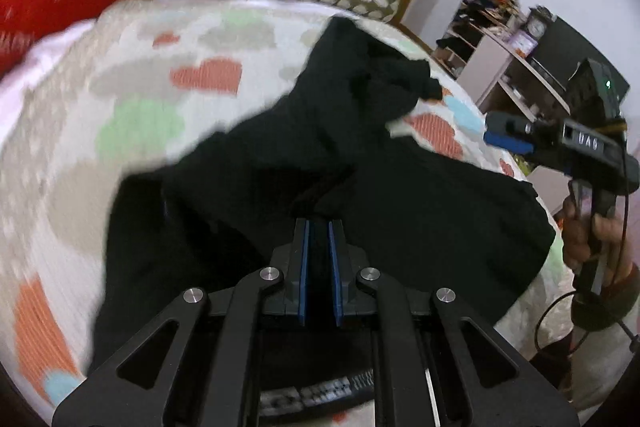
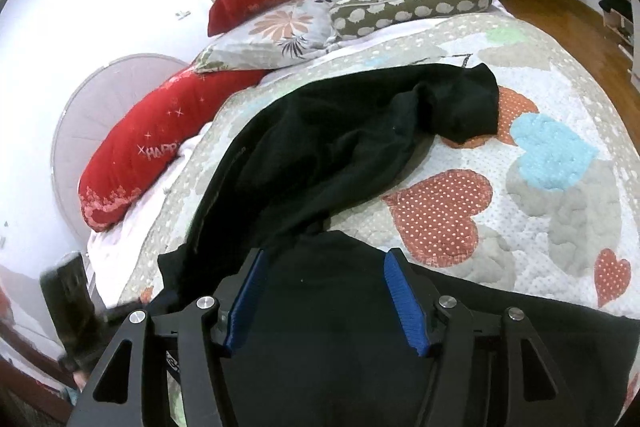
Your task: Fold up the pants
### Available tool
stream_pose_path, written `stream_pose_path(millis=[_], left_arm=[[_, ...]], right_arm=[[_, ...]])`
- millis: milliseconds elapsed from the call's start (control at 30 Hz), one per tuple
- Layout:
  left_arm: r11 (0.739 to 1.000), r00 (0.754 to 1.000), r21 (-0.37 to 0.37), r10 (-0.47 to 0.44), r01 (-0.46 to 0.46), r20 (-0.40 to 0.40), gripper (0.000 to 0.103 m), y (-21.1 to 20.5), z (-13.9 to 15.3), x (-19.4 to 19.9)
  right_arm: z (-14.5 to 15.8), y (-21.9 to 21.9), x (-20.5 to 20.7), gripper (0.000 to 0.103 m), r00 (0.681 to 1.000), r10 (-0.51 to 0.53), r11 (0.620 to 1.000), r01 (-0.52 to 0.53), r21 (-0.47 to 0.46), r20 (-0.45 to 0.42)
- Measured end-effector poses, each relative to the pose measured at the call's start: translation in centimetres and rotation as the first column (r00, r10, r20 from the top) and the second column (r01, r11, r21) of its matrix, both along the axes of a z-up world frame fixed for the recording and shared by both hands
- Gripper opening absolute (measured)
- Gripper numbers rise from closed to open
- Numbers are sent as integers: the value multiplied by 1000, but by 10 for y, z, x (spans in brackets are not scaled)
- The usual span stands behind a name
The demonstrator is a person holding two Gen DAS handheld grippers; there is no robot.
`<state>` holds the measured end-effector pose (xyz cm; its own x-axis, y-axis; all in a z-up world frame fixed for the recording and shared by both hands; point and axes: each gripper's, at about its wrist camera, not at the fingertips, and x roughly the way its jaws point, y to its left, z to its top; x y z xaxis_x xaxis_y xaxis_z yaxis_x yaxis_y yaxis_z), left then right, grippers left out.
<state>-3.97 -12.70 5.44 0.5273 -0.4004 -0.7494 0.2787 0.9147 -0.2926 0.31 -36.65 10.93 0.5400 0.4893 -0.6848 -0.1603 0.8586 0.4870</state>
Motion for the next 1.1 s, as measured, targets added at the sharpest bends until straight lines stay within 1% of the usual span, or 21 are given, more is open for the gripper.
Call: stream_pose_path(millis=[100, 133, 167, 200, 300, 367, 400, 500, 600, 667, 700, 733, 800, 833, 867, 900, 933, 967, 1033, 1067, 1100], left_arm=[[1000, 999, -8, 12, -12, -37, 8, -2, -12, -15], [1000, 999, -17, 13, -14, -45, 8, -1, -14, -21], [1000, 999, -18, 12, -13, -44, 6, -1, -15, -24], [1000, 999, -16, 8, -9, -44, 1, -2, -15, -31], [1000, 997, -20, -6, 4, -73, 1, -2, -22, -39], [1000, 997, -22, 3, -5, -77, 1, 1, -26, -39], [999, 996, -40, 4, -8, -87, 1, 2, -25, -38], [997, 997, -72, 29, -34, -67, 1, 8, -13, -40], [990, 997, -123, 62, -66, -35, 3, 19, -1, -46], [983, 995, -157, 94, -98, -36, 18, 25, 4, -47], [980, 992, -157, 114, -120, -48, 46, 27, 3, -47], [976, 987, -152, 148, -155, -61, 70, 28, 1, -46], [960, 972, -155, 224, -232, -68, 71, 34, -4, -46], [951, 964, -162, 253, -263, -81, 72, 37, -7, -45], [943, 957, -171, 273, -287, -101, 72, 39, -11, -43], [935, 951, -185, 283, -302, -124, 73, 40, -14, -39], [931, 950, -205, 278, -303, -142, 73, 39, -19, -32], [932, 950, -201, 278, -303, -144, 73, 36, -22, -25], [935, 952, -187, 287, -302, -105, 73, 27, -22, -11], [940, 958, -191, 272, -284, -88, 73, 21, -22, -6], [950, 966, -180, 242, -255, -88, 70, 14, -23, 0]], right_arm=[[3, 2, 4, 61, 1000, 9, 1000, -9, 3, 9], [2, 1, 6, 64, 1000, 9, 1000, -9, 11, 9], [2, 2, 10, 67, 1000, 4, 1000, -4, 27, 6], [1, 1, 14, 69, 1000, 0, 999, 0, 43, 2], [-5, 1, 37, 71, 999, -19, 994, 21, 105, -29], [-12, -1, 58, 71, 996, -62, 992, 68, 103, -59], [-14, -2, 66, 71, 994, -81, 991, 88, 99, -72], [-13, -4, 88, 71, 990, -109, 981, 122, 148, -92], [-2, 5, 102, 75, 992, -108, 971, 118, 208, -58], [-1, 15, 112, 84, 993, -104, 974, 114, 198, -58], [-3, 21, 119, 84, 993, -92, 976, 104, 191, -66], [-8, 27, 129, 84, 994, -72, 979, 87, 185, -85], [-18, 35, 143, 72, 992, -47, 979, 68, 192, -116], [-20, 36, 146, 49, 995, -43, 979, 60, 194, -87], [-20, 37, 145, 37, 997, -46, 984, 56, 170, -64], [-20, 38, 142, 34, 998, -49, 990, 54, 127, -41], [-20, 37, 138, 31, 999, -44, 993, 47, 110, -25], [-22, 35, 133, 25, 999, -39, 993, 41, 108, -16], [-24, 27, 122, 19, 999, -37, 995, 37, 98, -4], [-23, 22, 114, 16, 999, -35, 996, 35, 80, 6], [-21, 19, 108, 14, 999, -32, 997, 32, 65, 12]])
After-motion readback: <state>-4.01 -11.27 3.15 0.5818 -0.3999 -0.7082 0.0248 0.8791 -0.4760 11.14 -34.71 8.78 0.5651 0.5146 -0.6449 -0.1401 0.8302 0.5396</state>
